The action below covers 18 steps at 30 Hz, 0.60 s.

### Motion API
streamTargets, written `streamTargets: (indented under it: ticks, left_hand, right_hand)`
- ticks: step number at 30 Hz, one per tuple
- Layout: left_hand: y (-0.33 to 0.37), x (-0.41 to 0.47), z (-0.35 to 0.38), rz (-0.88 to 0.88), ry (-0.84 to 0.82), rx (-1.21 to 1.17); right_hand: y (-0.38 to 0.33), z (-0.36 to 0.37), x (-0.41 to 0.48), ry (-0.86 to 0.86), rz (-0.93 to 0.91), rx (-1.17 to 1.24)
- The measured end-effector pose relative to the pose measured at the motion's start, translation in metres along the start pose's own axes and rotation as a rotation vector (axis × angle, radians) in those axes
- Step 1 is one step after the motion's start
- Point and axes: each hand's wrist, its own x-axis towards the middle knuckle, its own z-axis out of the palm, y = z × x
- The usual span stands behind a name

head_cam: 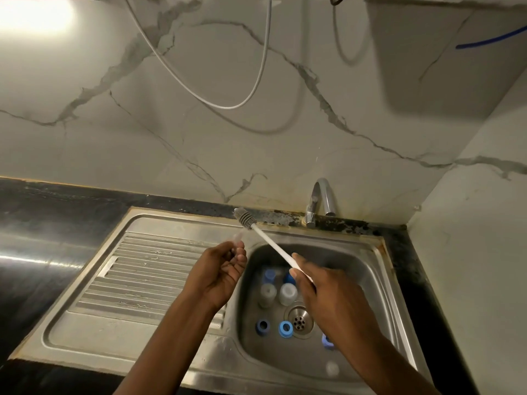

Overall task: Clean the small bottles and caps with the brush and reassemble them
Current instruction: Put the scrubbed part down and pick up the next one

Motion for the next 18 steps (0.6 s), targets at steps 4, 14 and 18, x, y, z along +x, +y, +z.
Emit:
streamTargets:
  ticks: [4,14,18]
  left_hand:
    - [0.007,-0.001,-0.003,0.013,-0.002,-0.053]
    - [0.007,-0.004,0.000,0.081,0.015,0.139]
    - [0.004,-0.003,0.001,0.085,0.037,0.134]
  right_hand:
    - [0.003,-0.005,-0.008,0.025,-0.031,0.058]
    - [0.005,0.003,-0.012,0.034,-0.061,-0.025]
    - [0.008,0.005,-0.005,0.067,-0.053,-0.040]
